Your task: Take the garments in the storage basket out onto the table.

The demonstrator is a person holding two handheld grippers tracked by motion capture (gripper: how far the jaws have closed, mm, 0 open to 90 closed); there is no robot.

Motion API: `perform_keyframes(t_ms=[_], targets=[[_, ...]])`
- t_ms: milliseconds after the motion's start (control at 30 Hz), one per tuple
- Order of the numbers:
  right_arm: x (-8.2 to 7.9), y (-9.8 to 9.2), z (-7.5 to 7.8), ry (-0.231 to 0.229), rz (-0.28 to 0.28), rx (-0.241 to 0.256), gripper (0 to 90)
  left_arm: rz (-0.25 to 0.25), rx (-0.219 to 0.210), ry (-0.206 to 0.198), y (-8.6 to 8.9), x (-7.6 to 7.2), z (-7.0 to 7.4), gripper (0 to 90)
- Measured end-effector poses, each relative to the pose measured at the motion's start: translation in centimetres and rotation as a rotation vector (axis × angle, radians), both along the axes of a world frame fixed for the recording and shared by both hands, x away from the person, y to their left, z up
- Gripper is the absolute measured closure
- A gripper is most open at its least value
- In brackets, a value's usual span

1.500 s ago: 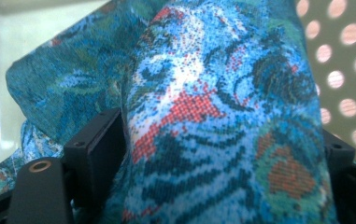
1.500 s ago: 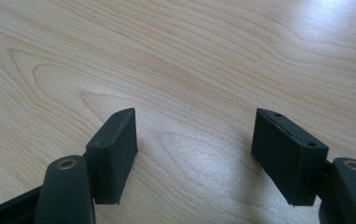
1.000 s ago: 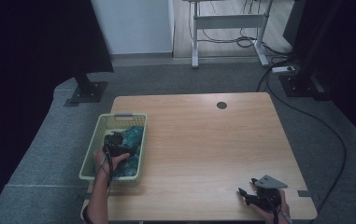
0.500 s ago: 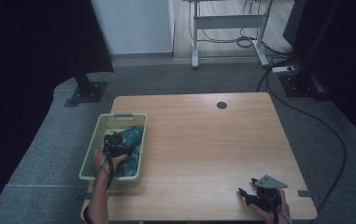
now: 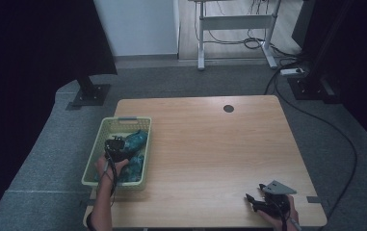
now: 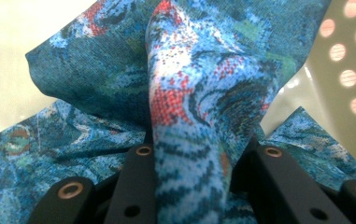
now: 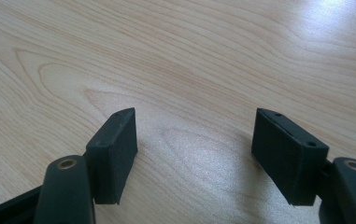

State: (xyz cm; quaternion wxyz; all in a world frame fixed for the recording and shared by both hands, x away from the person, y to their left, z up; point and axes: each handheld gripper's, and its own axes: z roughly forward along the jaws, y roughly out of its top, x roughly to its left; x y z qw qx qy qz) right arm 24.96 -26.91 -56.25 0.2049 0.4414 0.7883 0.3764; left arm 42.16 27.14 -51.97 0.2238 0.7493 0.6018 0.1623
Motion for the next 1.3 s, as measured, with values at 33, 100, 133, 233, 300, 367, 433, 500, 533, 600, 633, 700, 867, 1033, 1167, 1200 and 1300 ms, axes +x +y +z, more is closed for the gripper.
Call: perform_keyframes(t_ms=[33, 100, 133, 233, 300, 367, 433, 500, 533, 600, 633, 700, 867, 1033, 1167, 1200, 1300], targets=[[0.0, 0.0, 0.0, 0.0, 0.0, 0.0, 30.8, 0.002, -0.005, 0.003, 0.0, 0.0, 0.0, 72.5], [0.0, 0.0, 0.0, 0.0, 0.0, 0.0, 30.8, -0.004, -0.001, 0.01, -0.1, 0.0, 0.1, 73.0], [0.0, 0.0, 0.0, 0.0, 0.0, 0.001, 30.8, -0.008, 0.01, 0.012, -0.2, 0.0, 0.1, 73.3], [0.0, 0.0, 0.0, 0.0, 0.0, 0.001, 30.8, -0.023, 0.028, 0.014, -0.4, 0.0, 0.2, 73.8], [0.0, 0.0, 0.0, 0.0, 0.0, 0.001, 30.8, -0.028, 0.029, 0.019, -0.5, -0.1, 0.3, 74.4], [0.0, 0.0, 0.0, -0.001, -0.001, 0.001, 30.8, -0.035, 0.035, 0.013, -0.6, -0.2, 0.5, 75.2], [0.0, 0.0, 0.0, -0.001, -0.001, 0.001, 30.8, -0.044, 0.029, -0.003, -0.6, -0.4, 0.8, 75.9], [0.0, 0.0, 0.0, -0.001, -0.001, 0.001, 30.8, -0.047, 0.015, -0.033, -0.5, -0.6, 1.1, 76.2], [0.0, 0.0, 0.0, -0.001, -0.001, 0.001, 30.8, -0.053, 0.013, -0.049, -0.5, -0.7, 1.3, 76.4], [0.0, 0.0, 0.0, -0.001, -0.001, 0.001, 30.8, -0.062, 0.007, -0.075, -0.6, -0.9, 1.7, 76.6], [0.0, 0.0, 0.0, -0.001, 0.0, 0.001, 30.8, -0.062, 0.0, -0.089, -0.6, -1.0, 1.9, 76.7], [0.0, 0.0, 0.0, -0.001, -0.001, 0.001, 30.8, -0.064, -0.027, -0.108, -0.4, -1.2, 2.2, 76.9], [0.0, 0.0, 0.0, -0.001, 0.0, 0.001, 30.8, -0.074, -0.057, -0.154, -0.2, -1.9, 3.5, 77.1], [0.0, 0.0, 0.0, -0.001, 0.0, 0.001, 30.7, -0.106, -0.075, -0.193, -0.5, -2.6, 5.3, 77.3], [0.0, 0.0, 0.0, -0.001, 0.0, 0.001, 30.8, -0.102, -0.111, -0.214, -0.3, -3.1, 5.9, 77.3], [0.0, 0.0, 0.0, -0.001, 0.0, 0.001, 30.8, -0.099, -0.115, -0.214, -0.2, -3.2, 5.9, 77.3], [0.0, 0.0, 0.0, -0.001, 0.0, 0.001, 30.8, -0.097, -0.128, -0.223, 0.0, -3.4, 5.9, 77.3]])
